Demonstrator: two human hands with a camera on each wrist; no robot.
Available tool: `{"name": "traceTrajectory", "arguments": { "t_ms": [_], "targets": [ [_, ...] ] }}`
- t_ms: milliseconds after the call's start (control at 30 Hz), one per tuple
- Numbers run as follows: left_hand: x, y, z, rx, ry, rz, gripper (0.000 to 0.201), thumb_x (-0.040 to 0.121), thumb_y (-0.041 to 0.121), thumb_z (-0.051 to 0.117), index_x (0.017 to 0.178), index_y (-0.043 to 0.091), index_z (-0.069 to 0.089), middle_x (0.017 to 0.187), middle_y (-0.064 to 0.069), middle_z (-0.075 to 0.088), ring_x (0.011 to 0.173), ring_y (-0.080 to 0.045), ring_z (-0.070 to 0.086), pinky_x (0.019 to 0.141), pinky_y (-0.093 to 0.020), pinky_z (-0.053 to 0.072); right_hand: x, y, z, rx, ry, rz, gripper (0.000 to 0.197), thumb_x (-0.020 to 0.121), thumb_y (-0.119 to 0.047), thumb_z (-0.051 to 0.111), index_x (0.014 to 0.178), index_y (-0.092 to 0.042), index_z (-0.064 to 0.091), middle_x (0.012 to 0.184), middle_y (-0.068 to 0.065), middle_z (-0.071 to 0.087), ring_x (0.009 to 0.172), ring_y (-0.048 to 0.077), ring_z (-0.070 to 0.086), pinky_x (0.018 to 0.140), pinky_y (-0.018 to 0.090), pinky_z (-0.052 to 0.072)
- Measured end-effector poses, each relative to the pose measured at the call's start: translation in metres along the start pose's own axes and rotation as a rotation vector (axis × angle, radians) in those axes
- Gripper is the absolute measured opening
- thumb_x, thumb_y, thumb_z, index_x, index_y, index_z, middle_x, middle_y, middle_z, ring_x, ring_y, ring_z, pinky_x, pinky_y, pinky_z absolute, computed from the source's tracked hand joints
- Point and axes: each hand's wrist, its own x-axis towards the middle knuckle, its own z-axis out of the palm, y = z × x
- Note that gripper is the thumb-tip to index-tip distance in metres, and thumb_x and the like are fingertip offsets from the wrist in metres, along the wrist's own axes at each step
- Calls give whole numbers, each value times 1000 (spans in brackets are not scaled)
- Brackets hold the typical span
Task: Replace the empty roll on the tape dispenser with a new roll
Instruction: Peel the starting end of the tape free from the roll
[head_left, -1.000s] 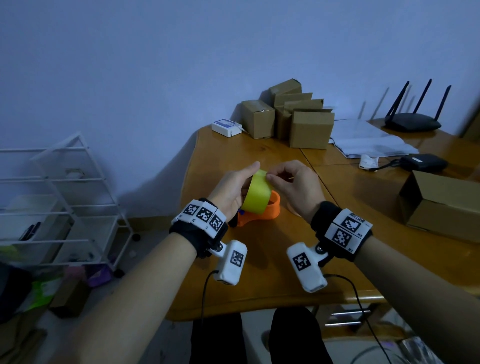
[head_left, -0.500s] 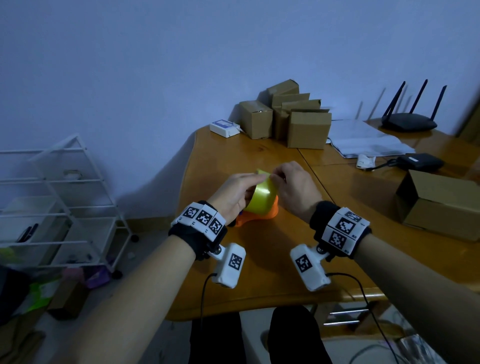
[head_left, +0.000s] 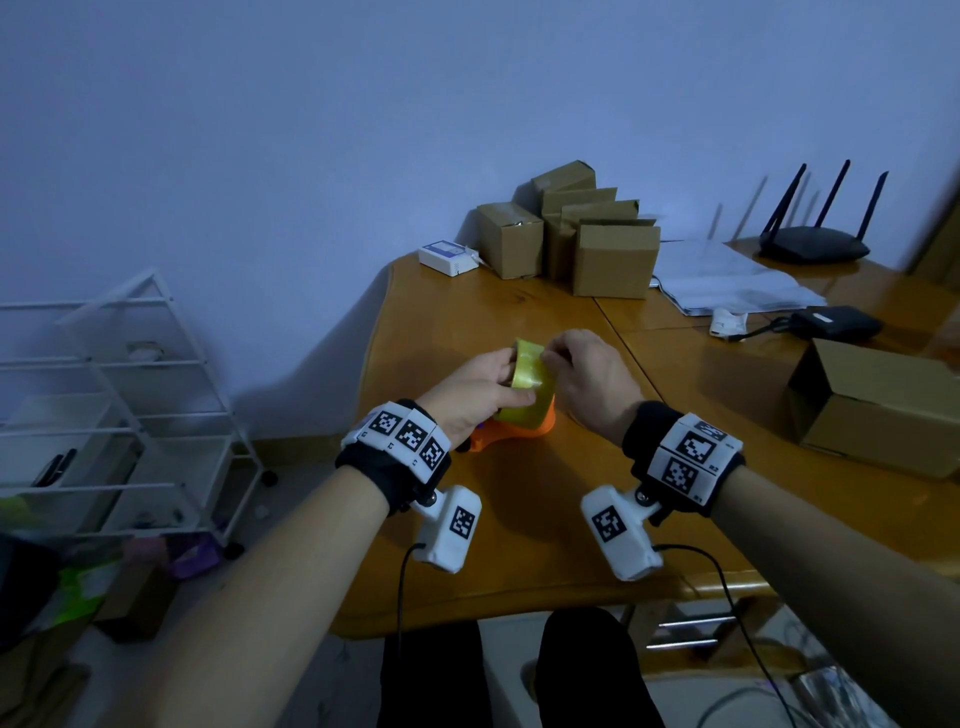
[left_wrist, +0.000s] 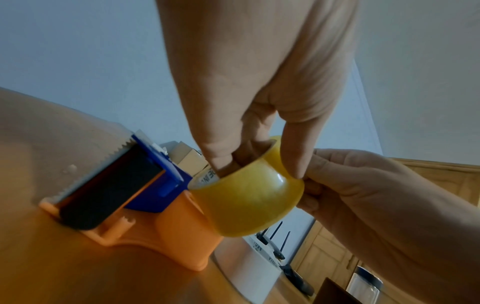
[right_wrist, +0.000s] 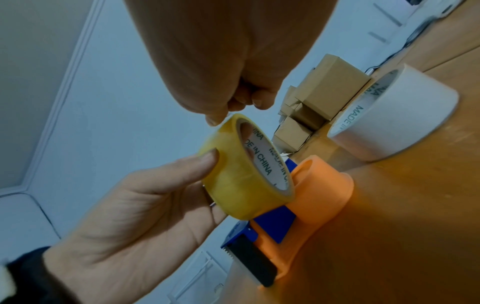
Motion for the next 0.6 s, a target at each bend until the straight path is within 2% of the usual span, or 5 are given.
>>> {"name": "traceTrajectory", "arguments": {
  "t_ms": [133,233,400,500,600],
  "targets": [
    [-2,-2,0,-58,8,0,44,94,-3,57,136,9,51,126,-11,67,116,-24,64,98,-37,52,-1,5,2,49,41,-53,16,102,-18,45,104,-10,58,103,5,54,92,18,50,75,25,34],
    [-2,-3,-3,-101,20,-4,43,96,0,55,137,9,50,127,-10,66,117,-23,64,99,-39,51,-2,13,3,112,72,-96,28,103,-22,43,123,-9,57,108,8,57,97,19,53,80,28,39],
    [-3,-4,-4,-160,11,-5,44,96,1,54,139,11,49,132,-11,63,121,-24,61,105,-42,47,-2,19,2,239,11,-25,33,96,-35,59,126,-21,61,116,-2,60,100,12,57,81,23,47],
    [-2,-6,-4,-207,14,8,44,96,0,54,139,10,48,134,-14,61,123,-27,59,106,-45,45,-3,19,5,690,-89,177,29,91,-29,68,120,-27,67,123,4,67,112,24,63,96,42,53],
    [-2,-8,-3,-221,10,26,45,96,-2,53,140,7,46,134,-16,60,123,-28,59,105,-44,47,-4,16,7,1043,-98,298,28,89,-14,69,118,-16,69,115,12,71,107,35,65,78,33,59]
  ]
}}
